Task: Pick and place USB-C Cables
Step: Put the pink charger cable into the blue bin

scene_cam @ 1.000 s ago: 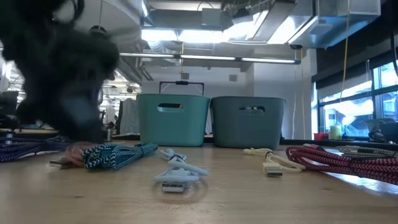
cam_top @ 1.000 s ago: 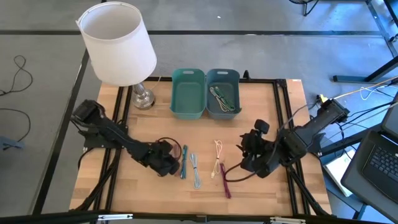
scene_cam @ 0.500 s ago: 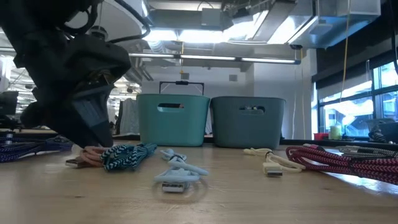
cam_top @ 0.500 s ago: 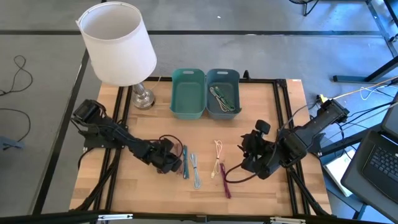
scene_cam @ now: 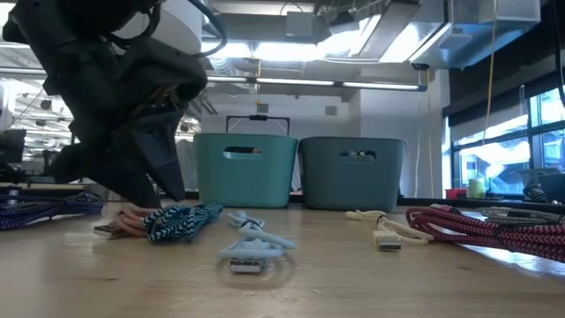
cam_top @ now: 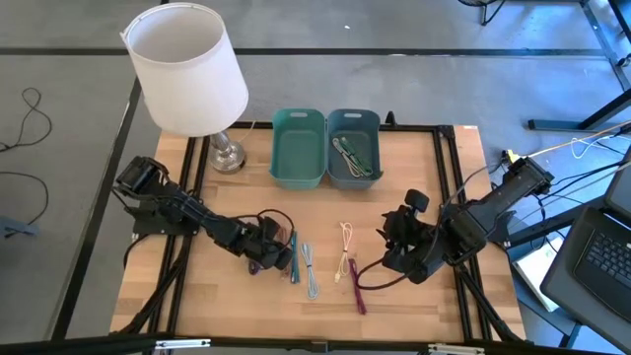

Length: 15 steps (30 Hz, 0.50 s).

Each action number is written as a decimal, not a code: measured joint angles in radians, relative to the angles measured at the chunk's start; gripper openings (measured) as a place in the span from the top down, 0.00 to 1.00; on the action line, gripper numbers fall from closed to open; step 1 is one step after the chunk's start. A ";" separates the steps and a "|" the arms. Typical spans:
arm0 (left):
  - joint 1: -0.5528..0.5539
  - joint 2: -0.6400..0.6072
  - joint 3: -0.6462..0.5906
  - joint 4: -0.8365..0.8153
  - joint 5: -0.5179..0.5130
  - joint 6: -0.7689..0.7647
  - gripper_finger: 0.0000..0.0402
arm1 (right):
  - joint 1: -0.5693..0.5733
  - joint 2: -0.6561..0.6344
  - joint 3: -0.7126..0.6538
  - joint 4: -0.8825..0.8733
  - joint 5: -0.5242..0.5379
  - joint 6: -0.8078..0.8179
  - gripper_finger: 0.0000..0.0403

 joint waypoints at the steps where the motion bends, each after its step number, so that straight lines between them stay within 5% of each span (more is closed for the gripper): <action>1: 0.000 0.000 0.000 0.002 0.000 0.000 0.56 | 0.000 0.000 0.000 -0.001 0.001 0.000 0.54; 11: -0.002 0.075 0.007 0.038 -0.008 -0.013 0.60 | 0.000 0.000 0.000 -0.005 0.001 -0.001 0.54; 15: -0.020 0.079 0.005 0.039 -0.055 0.023 0.72 | 0.000 0.000 0.000 -0.006 0.001 -0.001 0.54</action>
